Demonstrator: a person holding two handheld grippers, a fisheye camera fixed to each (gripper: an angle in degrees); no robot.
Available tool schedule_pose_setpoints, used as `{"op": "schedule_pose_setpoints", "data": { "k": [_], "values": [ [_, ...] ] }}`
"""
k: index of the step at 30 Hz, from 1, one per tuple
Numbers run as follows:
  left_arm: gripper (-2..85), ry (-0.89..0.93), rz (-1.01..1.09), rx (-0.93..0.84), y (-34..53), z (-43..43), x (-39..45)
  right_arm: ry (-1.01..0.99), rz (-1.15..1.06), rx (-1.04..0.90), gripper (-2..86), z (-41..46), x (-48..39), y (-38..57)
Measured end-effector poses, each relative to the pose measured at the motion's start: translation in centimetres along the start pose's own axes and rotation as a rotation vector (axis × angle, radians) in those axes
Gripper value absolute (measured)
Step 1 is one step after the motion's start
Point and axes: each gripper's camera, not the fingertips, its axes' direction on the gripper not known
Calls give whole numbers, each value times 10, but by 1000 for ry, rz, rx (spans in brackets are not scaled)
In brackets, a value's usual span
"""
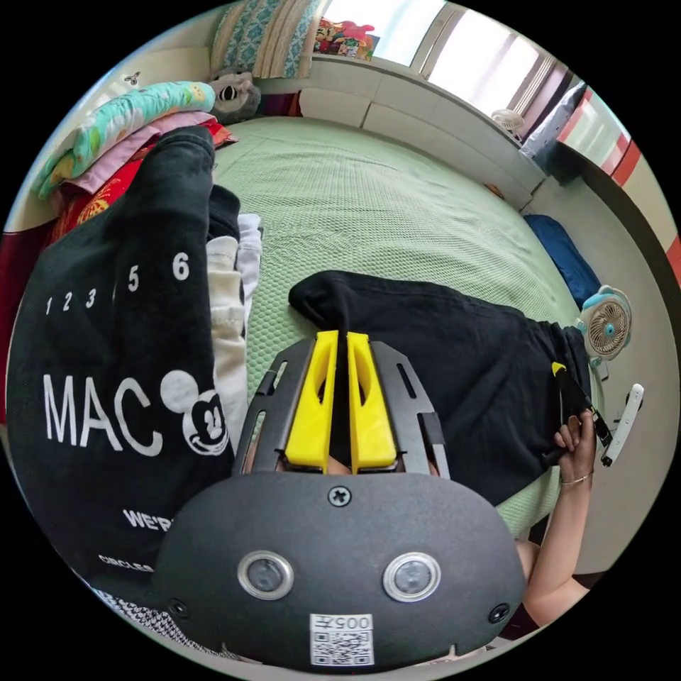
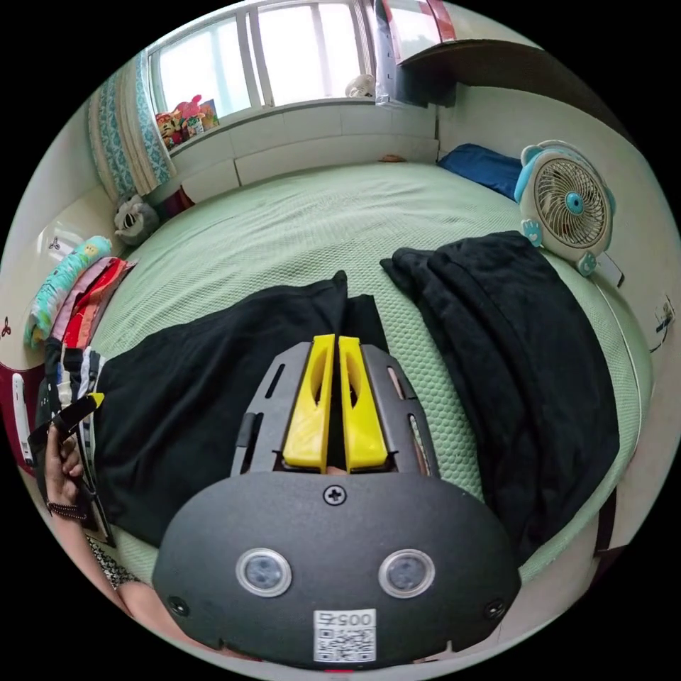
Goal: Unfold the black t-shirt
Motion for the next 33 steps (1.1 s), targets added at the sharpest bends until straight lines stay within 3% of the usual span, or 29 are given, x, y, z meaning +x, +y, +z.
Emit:
{"op": "schedule_pose_setpoints", "data": {
  "k": [9,17,25,33],
  "values": [
    [2,26,20,44,74,-62,8,-50,-59,102,-16,-64,3,41],
    [-1,-12,90,-14,147,-104,29,-151,-120,20,-16,-123,18,104],
    [-1,-121,110,-50,247,-164,26,-80,-186,-104,-16,-185,70,196],
    [4,-161,-26,-167,348,-173,4,36,-158,-230,-10,-193,96,280]
  ]
}}
